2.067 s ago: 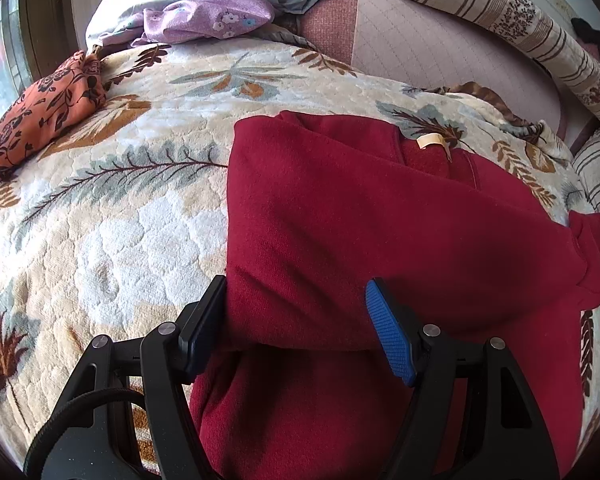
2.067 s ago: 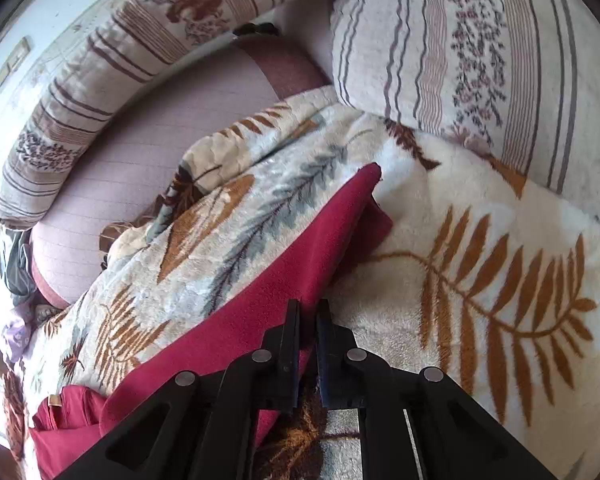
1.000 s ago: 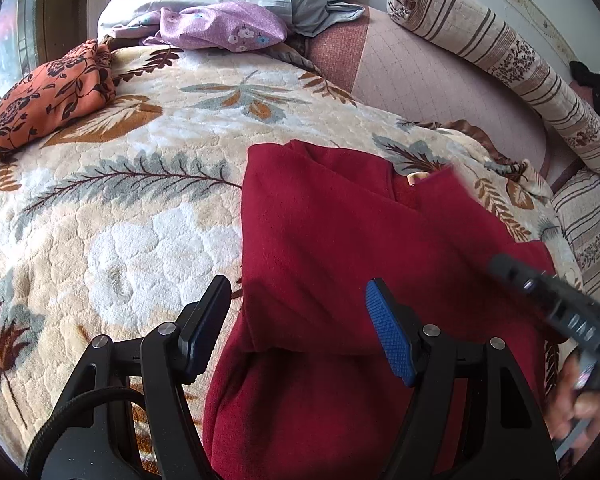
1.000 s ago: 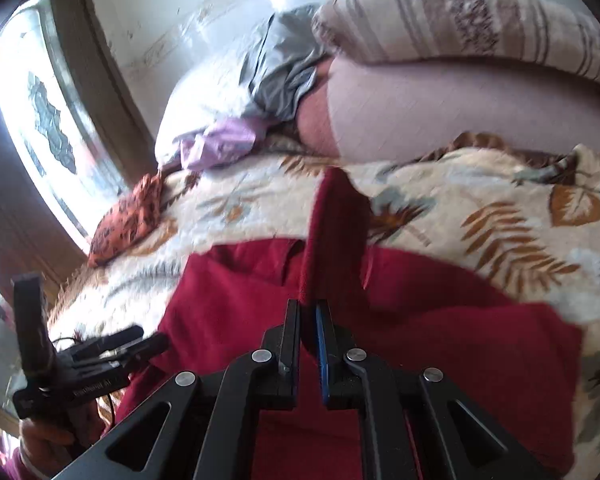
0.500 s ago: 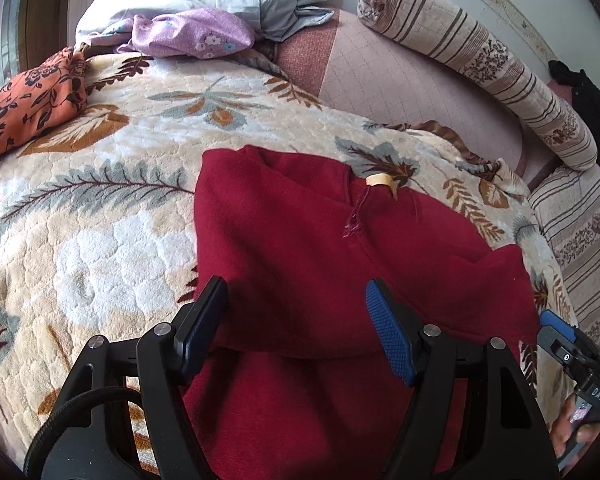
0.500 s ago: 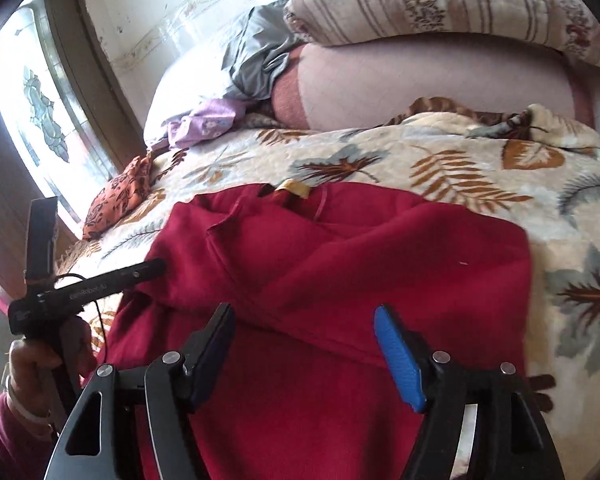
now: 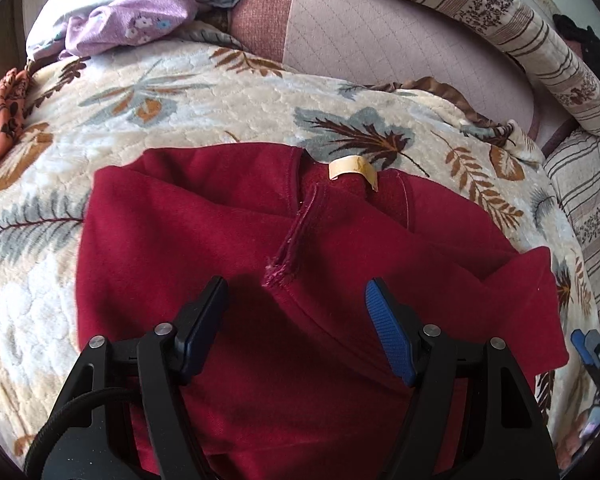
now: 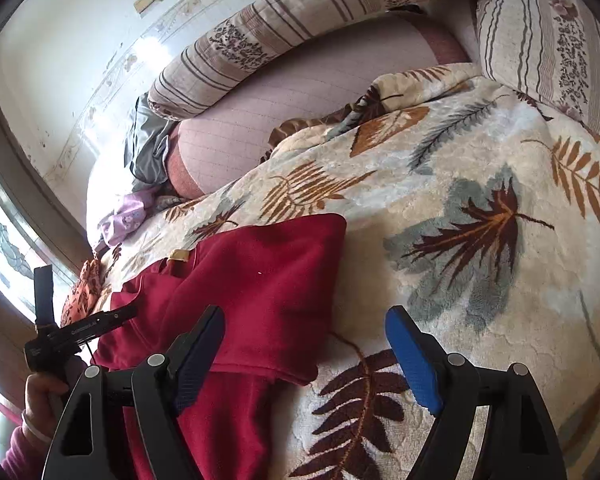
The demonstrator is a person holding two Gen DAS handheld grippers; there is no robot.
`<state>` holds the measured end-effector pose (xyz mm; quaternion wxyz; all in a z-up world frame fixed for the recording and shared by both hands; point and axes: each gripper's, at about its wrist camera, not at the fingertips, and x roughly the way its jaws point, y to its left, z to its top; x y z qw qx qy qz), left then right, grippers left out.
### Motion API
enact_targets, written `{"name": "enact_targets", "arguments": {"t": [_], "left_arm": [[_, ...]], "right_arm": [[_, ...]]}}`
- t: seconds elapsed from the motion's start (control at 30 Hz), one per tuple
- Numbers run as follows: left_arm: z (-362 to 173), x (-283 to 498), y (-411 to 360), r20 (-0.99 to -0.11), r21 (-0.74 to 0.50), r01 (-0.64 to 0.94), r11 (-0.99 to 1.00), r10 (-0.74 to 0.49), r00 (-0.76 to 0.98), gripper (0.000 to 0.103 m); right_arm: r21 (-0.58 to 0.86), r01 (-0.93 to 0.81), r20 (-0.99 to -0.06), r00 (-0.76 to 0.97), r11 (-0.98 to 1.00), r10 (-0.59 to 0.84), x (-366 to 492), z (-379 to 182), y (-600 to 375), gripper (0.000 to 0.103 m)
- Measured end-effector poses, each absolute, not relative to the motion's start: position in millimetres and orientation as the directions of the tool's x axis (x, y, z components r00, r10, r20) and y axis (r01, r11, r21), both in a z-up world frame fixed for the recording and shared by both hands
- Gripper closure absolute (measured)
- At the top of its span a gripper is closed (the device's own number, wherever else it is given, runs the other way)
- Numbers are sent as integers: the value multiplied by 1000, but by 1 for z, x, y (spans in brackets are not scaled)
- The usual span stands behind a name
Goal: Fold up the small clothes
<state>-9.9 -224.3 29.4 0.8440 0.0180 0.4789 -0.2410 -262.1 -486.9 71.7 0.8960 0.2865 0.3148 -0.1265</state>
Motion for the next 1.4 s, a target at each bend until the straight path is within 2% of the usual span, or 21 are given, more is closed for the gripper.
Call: {"name": "enact_targets", "arguments": {"t": [0.03,0.07,0.13,0.17,0.27,0.37,0.47,0.57,0.63,0.73,0.83,0.93,1.0,1.03,1.13,1.27,1.33,1.4], "left_arm": [[28,-8,-228,-816,-205,420,884,-392,424,49],[29,-6,-231,-815,-206,416,885,-391,428,66],[31,-2,-237,-811,-220,421,880,-405,423,81],[32,0,-241,-816,-224,432,874,-411,407,92],[52,-3,-242,-799,-222,457,861,-430,421,97],[92,-7,-219,-729,-247,455,856,-473,494,97],[112,-12,-179,-688,-244,409,879,-454,566,97],[100,-20,-145,-692,-164,350,922,-360,626,97],[78,-18,-131,-726,-130,303,944,-298,620,97],[44,-12,-113,-772,-187,256,948,-303,558,97],[38,-12,-113,-765,-204,262,943,-320,559,97],[42,-13,-116,-752,-189,282,941,-323,575,97],[40,-12,-117,-753,-189,280,941,-322,574,97],[38,-11,-116,-757,-192,275,942,-321,569,97],[32,-9,-116,-766,-197,264,944,-317,559,97],[32,-10,-121,-764,-184,277,943,-314,563,97],[31,-12,-125,-766,-167,291,942,-309,564,96],[32,-15,-129,-765,-131,305,943,-292,574,96]], "right_arm": [[436,409,-635,771,801,-48,-263,71,-488,23],[443,413,-634,772,796,-48,-263,70,-490,23],[458,409,-628,777,789,-38,-263,69,-492,23],[462,410,-627,778,786,-38,-263,69,-492,23],[464,423,-636,771,778,-40,-263,65,-494,23],[474,432,-637,770,767,-41,-266,63,-496,23],[471,434,-636,770,768,-45,-265,64,-496,23],[479,426,-632,775,768,-35,-265,63,-495,23],[477,425,-636,771,769,-31,-263,62,-493,23],[474,429,-653,757,769,-20,-258,57,-488,23],[446,423,-678,735,788,-11,-249,60,-479,23],[361,377,-683,729,853,-34,-235,77,-462,24],[289,335,-700,713,897,-41,-221,87,-448,38],[239,322,-716,696,916,-58,-211,90,-440,50],[151,274,-743,665,950,-73,-186,88,-421,66],[97,294,-804,586,951,-99,-178,60,-418,69],[143,338,-837,544,930,-69,-184,37,-430,69],[228,356,-815,579,906,-23,-194,31,-440,69]]}}
